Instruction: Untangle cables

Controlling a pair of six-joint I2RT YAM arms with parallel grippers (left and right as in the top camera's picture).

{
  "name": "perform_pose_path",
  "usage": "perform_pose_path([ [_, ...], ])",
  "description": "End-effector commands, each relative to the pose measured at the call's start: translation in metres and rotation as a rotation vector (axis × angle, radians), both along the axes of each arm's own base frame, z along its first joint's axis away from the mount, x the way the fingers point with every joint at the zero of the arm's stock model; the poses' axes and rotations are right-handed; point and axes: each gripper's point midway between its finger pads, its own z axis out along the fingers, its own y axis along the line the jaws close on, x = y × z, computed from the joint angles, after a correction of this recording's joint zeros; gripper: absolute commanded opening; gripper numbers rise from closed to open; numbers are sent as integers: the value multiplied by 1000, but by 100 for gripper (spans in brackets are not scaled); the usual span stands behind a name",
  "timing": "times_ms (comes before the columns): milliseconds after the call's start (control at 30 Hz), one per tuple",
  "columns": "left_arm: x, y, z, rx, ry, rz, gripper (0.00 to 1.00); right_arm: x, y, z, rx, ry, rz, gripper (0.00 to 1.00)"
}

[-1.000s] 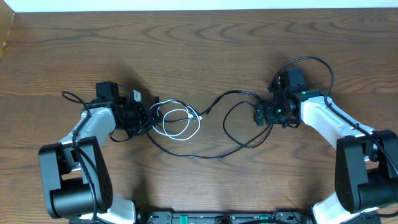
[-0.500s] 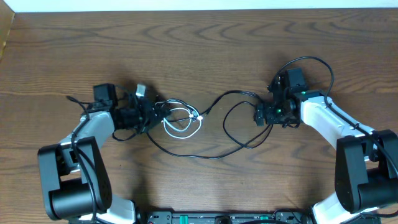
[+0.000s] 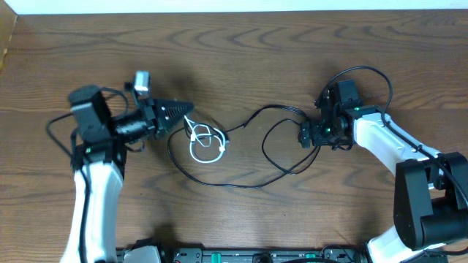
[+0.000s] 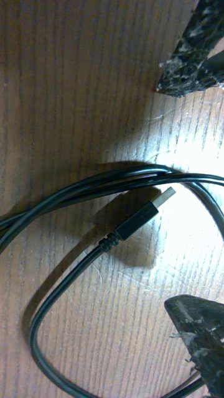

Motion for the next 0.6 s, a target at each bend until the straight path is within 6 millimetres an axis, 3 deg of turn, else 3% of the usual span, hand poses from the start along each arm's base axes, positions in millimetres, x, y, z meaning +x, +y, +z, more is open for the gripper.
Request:
perform_pose_path([
  [0,-18,-4,60,-62,-27,3,7,-19,11,-16,52,80,27,99],
  [167,-50,-7,153,-92,-391,83,8,-19,11,-16,52,80,27,99],
  [267,-74,-6,192,-140,-571,135,8,-19,11,-16,52,80,27,99],
  [400,-90,-7,208,-158,-647,163,7,-20,15,-15,74,84,32,99],
  [567,-90,-7,208,-153,-653,162,7,-21,25,-11,134,89,46,99],
])
